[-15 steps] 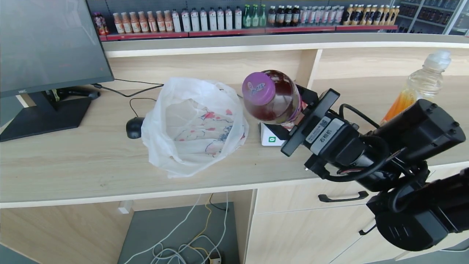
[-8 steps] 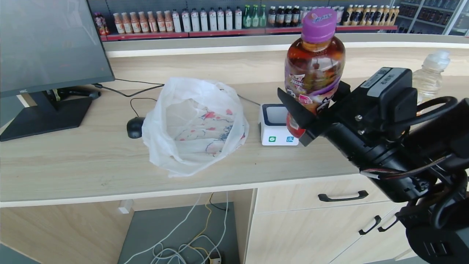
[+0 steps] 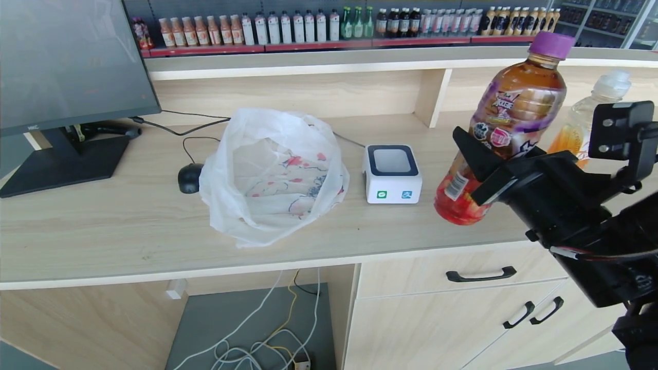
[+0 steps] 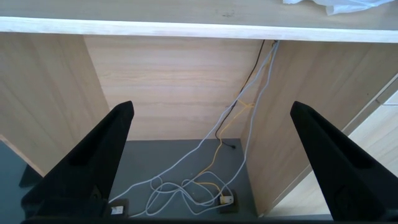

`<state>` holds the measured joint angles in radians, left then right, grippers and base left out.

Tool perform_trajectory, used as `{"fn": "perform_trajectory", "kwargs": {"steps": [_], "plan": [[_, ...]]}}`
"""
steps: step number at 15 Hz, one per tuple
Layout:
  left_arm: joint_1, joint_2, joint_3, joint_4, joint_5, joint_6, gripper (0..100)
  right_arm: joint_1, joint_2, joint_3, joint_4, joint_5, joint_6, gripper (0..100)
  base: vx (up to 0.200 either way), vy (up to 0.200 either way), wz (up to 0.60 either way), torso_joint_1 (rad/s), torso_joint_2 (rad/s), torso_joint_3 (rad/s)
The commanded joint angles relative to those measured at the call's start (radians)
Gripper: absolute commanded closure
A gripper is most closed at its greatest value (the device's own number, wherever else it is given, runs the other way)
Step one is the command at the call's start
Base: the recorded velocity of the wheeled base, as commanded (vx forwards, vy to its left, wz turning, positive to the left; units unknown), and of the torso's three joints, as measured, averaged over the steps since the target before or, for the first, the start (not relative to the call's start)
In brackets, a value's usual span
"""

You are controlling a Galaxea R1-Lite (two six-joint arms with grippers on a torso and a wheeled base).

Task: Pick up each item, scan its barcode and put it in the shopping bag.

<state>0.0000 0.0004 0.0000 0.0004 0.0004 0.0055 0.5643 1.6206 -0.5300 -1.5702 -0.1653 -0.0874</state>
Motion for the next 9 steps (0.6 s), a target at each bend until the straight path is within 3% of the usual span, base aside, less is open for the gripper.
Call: {"fn": "perform_trajectory", "kwargs": {"steps": [1, 7, 9], "plan": [[0.002, 0.000, 0.000, 0.000, 0.001, -0.004, 0, -0.006, -0.045, 0.015, -0.001, -0.013, 0.006, 100, 0.000, 0.000, 0.00, 0.000, 0.00, 0.000], [0.002, 0.000, 0.000, 0.001, 0.001, -0.004, 0, -0.063, -0.104, 0.027, -0.001, -0.013, 0.009, 100, 0.000, 0.000, 0.00, 0.000, 0.00, 0.000], [0.002, 0.000, 0.000, 0.001, 0.001, -0.004, 0, -0.066, -0.100, 0.044, -0.001, -0.013, 0.003, 100, 0.000, 0.200, 0.00, 0.005, 0.01, 0.002]]}}
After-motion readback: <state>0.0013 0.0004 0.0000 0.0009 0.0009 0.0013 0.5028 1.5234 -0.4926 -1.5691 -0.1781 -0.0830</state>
